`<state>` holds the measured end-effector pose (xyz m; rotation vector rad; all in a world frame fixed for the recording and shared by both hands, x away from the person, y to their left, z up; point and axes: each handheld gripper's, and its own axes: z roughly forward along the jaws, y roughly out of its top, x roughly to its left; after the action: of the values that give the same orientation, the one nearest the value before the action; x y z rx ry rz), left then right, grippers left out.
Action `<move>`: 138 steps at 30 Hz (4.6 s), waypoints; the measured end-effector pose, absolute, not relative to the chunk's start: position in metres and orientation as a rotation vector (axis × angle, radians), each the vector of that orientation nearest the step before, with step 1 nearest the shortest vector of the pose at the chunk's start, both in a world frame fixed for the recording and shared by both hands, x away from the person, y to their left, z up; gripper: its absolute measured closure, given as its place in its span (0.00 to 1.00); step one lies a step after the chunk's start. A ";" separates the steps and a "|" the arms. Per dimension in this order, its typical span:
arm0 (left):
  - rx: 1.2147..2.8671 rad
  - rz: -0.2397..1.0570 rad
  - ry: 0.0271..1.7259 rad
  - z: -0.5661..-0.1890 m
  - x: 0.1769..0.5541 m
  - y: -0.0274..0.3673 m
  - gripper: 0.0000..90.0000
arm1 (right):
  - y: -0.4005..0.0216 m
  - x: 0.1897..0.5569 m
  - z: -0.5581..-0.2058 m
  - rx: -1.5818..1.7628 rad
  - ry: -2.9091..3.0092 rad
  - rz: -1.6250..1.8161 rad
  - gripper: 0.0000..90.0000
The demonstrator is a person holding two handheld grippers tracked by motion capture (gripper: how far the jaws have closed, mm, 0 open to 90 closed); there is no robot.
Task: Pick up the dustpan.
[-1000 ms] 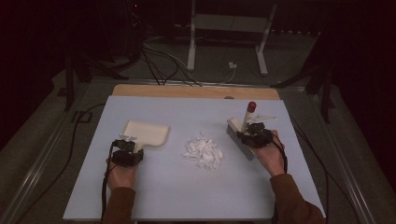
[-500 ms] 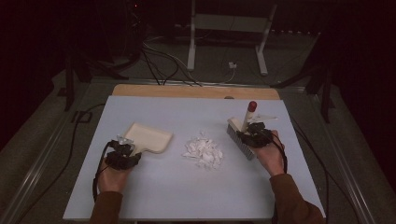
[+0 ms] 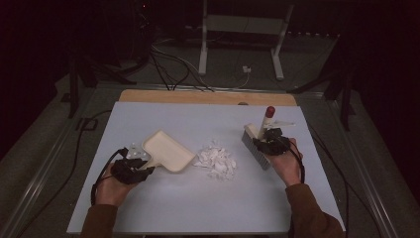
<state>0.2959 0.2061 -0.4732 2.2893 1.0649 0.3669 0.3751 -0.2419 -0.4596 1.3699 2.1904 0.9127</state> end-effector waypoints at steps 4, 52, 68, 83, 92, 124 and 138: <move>2.303 0.324 1.021 -0.472 0.296 0.208 0.74 | -0.243 0.375 -0.460 1.367 2.197 0.925 0.75; 2.523 0.130 0.646 -0.475 0.290 0.196 0.74 | -0.194 0.394 -0.447 1.167 2.279 1.020 0.75; 2.569 0.138 0.611 -0.475 0.304 0.185 0.74 | -0.171 0.402 -0.460 0.956 2.397 0.992 0.75; 2.587 0.107 0.580 -0.476 0.306 0.182 0.74 | -0.160 0.389 -0.462 0.707 2.536 1.047 0.75; 2.587 0.100 0.579 -0.476 0.307 0.181 0.74 | -0.156 0.383 -0.463 0.585 2.612 1.114 0.75; 2.577 0.124 0.556 -0.481 0.301 0.172 0.74 | -0.185 0.379 -0.452 0.961 2.433 1.075 0.75; 2.574 0.124 0.567 -0.481 0.300 0.171 0.73 | -0.201 0.374 -0.448 1.155 2.329 0.995 0.75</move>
<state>0.3004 0.1707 -0.4811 2.5735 0.5674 0.1239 0.3742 -0.2011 -0.4483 1.1548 2.3289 0.9947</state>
